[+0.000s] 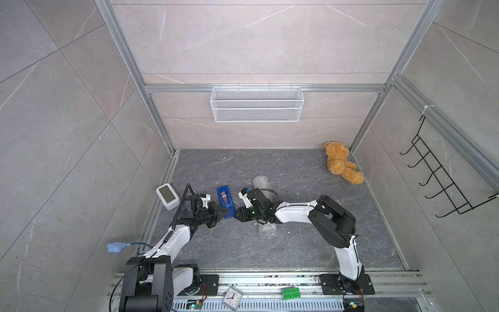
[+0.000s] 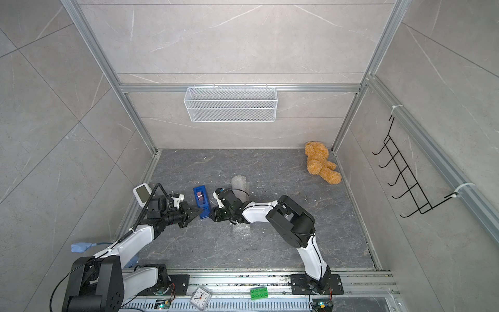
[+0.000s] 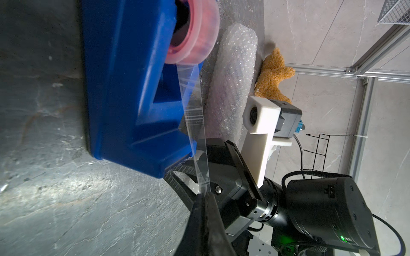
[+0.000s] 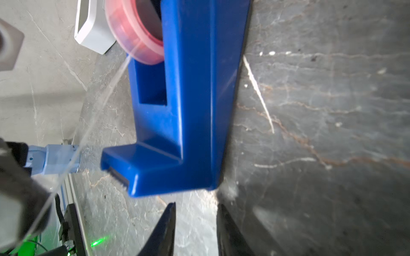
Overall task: Wrap wine bottles in bubble wrap
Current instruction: Tear off the tape using the Tape Cutter.
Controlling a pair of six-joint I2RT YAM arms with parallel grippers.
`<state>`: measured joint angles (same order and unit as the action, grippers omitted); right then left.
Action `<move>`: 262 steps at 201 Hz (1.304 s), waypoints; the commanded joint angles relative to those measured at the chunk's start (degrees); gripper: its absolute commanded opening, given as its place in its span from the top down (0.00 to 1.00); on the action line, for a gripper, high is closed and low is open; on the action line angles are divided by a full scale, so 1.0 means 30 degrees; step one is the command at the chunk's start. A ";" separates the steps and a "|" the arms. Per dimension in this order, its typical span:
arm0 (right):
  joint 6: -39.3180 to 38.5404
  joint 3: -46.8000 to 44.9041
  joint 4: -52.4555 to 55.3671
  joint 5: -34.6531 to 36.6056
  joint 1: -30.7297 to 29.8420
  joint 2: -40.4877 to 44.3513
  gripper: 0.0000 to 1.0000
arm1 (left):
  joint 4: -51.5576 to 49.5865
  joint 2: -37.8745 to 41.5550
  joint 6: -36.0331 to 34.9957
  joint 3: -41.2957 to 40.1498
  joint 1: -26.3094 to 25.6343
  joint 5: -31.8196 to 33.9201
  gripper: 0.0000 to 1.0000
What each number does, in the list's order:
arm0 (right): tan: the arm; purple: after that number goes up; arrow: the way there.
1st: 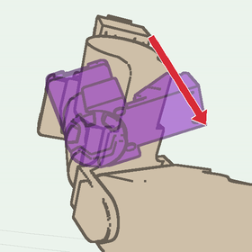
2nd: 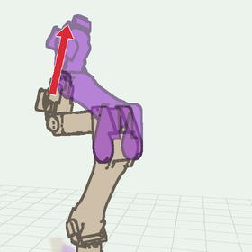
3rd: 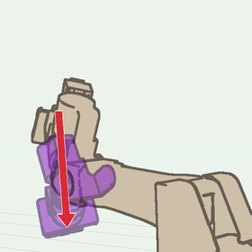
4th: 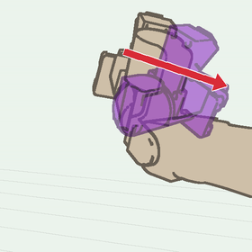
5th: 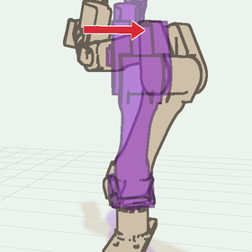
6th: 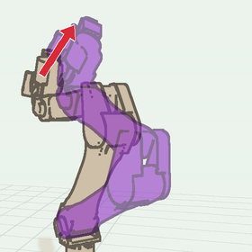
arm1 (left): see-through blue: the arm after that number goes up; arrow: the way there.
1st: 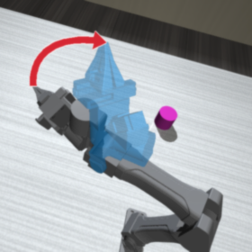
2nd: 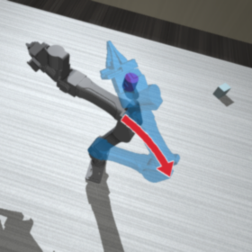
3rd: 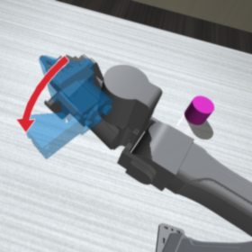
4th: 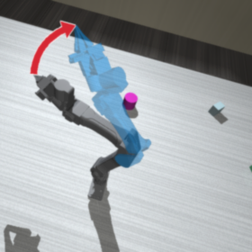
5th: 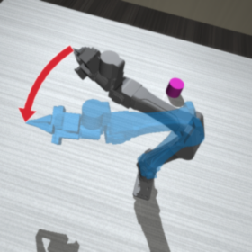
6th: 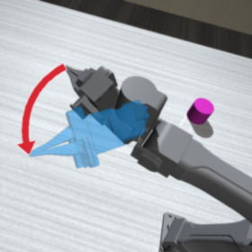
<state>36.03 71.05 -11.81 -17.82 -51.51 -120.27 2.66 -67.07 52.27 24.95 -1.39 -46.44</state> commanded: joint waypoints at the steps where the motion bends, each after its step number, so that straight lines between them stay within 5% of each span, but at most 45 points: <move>1: -0.0086 0.0866 -0.0631 -0.0111 -0.0032 -0.0815 0.68 | 0.0052 0.0347 0.0152 -0.0328 -0.0154 -0.1138 1.00; 120: 0.1067 0.1208 -0.1746 0.0423 -0.0146 -0.1808 0.70 | -0.0061 0.1786 0.0929 -0.1554 -0.1584 -0.0281 1.00; 184: 0.0749 0.0811 -0.1405 0.0983 -0.0161 -0.1334 0.70 | -0.2936 0.3276 -0.0201 -0.1829 -0.1996 0.0576 1.00; 262: -0.0259 0.1081 0.0186 0.1898 -0.0087 -0.0538 0.68 | -0.2359 0.0675 -0.1331 -0.2161 -0.1998 0.0545 1.00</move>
<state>36.91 73.76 -13.50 -16.32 -52.40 -123.59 -2.37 -63.07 50.33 19.59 -6.74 -41.67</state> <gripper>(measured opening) 0.318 0.049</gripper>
